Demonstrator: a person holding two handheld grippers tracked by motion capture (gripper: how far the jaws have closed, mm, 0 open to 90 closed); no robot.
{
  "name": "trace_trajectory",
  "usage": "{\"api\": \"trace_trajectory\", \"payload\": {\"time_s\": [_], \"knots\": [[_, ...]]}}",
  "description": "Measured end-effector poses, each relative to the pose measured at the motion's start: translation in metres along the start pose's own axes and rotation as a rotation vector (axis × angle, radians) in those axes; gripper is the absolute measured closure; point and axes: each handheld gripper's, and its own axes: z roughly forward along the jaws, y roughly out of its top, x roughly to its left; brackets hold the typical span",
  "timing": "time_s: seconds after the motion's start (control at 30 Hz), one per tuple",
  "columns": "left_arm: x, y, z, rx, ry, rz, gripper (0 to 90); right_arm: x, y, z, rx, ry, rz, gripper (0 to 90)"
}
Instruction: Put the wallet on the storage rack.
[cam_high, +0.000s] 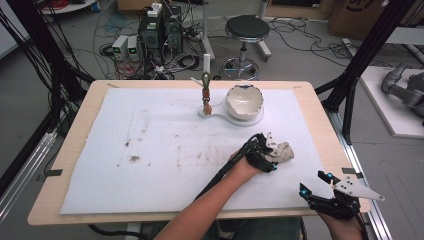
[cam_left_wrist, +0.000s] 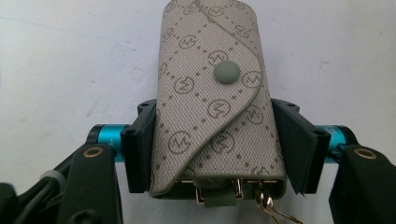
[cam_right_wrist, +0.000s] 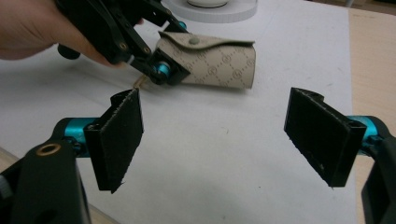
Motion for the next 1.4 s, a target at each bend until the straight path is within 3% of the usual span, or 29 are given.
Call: {"api": "trace_trajectory", "payload": {"time_s": [0.2,0.47,0.63,0.83,1.03,1.13,1.4], "knots": [[0.015,0.005,-0.031,-0.07,-0.016,-0.01,37.2,0.002,0.001,0.001,0.005,0.001,-0.009,20.1],[0.033,0.011,-0.061,-0.093,-0.003,0.008,37.2,0.002,0.001,0.004,0.01,0.004,-0.01,20.1],[0.054,0.016,-0.079,-0.101,0.029,0.004,37.2,0.004,0.002,0.008,0.018,0.007,-0.012,20.1],[0.07,0.017,-0.086,-0.114,0.057,-0.02,37.2,0.004,0.003,0.01,0.02,0.012,-0.018,20.1],[0.086,0.017,-0.085,-0.077,0.083,-0.025,37.2,0.002,0.002,0.011,0.024,0.01,-0.011,20.0],[0.095,0.021,-0.088,-0.087,0.091,-0.033,37.2,0.002,0.002,0.011,0.025,0.013,-0.013,20.0],[0.125,0.029,-0.09,-0.04,0.153,-0.054,37.2,0.0,0.001,0.009,0.024,0.004,0.001,20.0]]}}
